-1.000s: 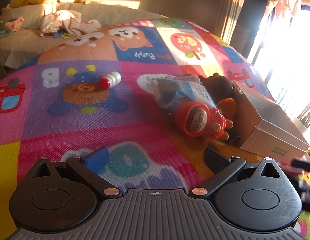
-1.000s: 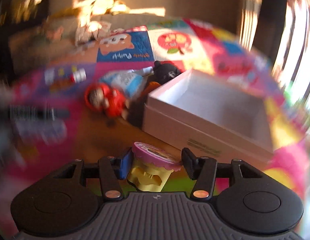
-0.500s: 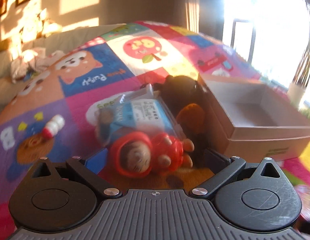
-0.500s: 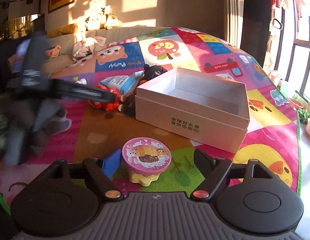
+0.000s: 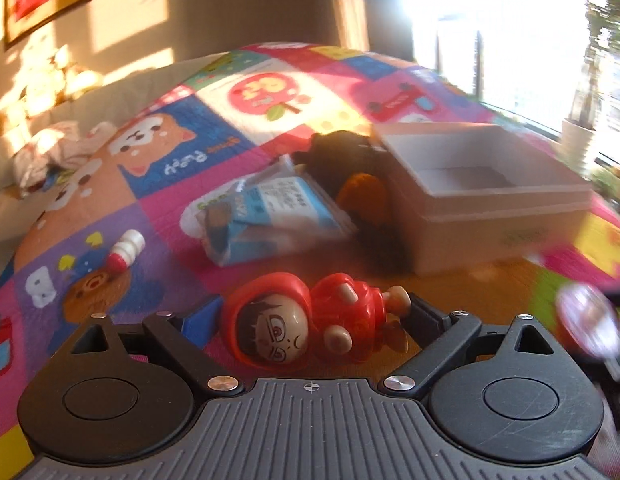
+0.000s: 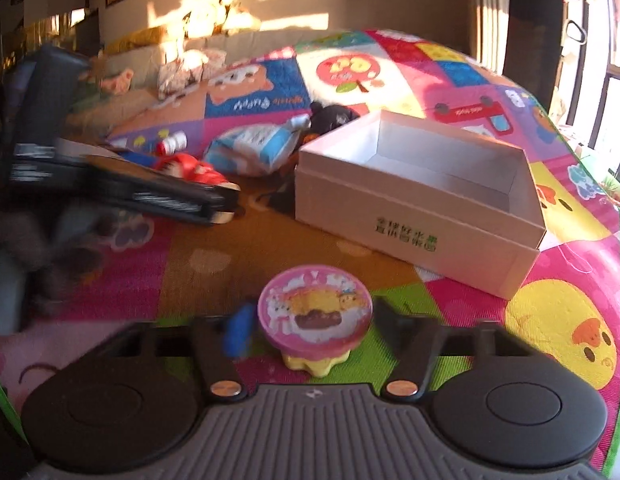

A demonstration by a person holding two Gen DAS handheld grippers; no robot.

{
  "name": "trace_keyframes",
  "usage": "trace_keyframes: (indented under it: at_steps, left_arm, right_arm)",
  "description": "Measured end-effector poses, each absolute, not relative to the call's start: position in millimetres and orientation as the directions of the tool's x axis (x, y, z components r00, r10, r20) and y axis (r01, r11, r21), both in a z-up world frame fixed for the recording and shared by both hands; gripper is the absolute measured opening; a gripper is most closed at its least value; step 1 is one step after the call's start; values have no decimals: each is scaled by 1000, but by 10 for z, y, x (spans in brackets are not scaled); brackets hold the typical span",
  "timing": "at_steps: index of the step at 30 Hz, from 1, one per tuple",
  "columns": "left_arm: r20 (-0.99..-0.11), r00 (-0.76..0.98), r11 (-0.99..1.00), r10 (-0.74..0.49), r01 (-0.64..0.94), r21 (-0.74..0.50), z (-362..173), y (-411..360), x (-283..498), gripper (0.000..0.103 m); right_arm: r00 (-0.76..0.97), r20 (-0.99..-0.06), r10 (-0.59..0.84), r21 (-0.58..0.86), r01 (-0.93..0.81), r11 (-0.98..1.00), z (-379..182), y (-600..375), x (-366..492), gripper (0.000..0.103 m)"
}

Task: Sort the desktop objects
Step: 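Grasp the pink-and-yellow house toy with the right gripper while the left grasps the red doll, then drop the house toy into the white box with the right gripper while the left drops the red doll in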

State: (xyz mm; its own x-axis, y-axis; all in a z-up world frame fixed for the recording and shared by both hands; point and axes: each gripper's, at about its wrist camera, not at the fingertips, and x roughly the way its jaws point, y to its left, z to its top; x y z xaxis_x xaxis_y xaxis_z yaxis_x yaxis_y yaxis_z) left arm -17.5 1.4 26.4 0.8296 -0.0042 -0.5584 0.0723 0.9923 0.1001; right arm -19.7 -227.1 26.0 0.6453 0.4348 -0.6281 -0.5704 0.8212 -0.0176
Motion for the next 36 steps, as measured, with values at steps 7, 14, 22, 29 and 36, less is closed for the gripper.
trace_keyframes:
  at_steps: [7, 14, 22, 29, 36]
  left_arm:
    - [-524, 835, 970, -166, 235, 68, 544, -160, -537, 98]
    - [-312, 889, 929, -336, 367, 44, 1191, -658, 245, 99]
    - [-398, 880, 965, -259, 253, -70, 1057, -359, 690, 103]
    - [-537, 843, 997, -35, 65, 37, 332, 468, 441, 103]
    - [-494, 825, 942, 275, -335, -35, 278, 1195, 178, 103]
  right_arm:
    - [683, -598, 420, -87, -577, 812, 563, -2570, -358, 56]
    - [859, -374, 349, -132, -422, 897, 1363, -2915, -24, 56]
    - [867, -362, 341, 50, -348, 936, 1425, -3047, 917, 70]
    - [796, -536, 283, 102, -271, 957, 721, -3050, 1029, 70]
    - [788, -473, 395, -129, -505, 853, 843, -2110, 658, 70]
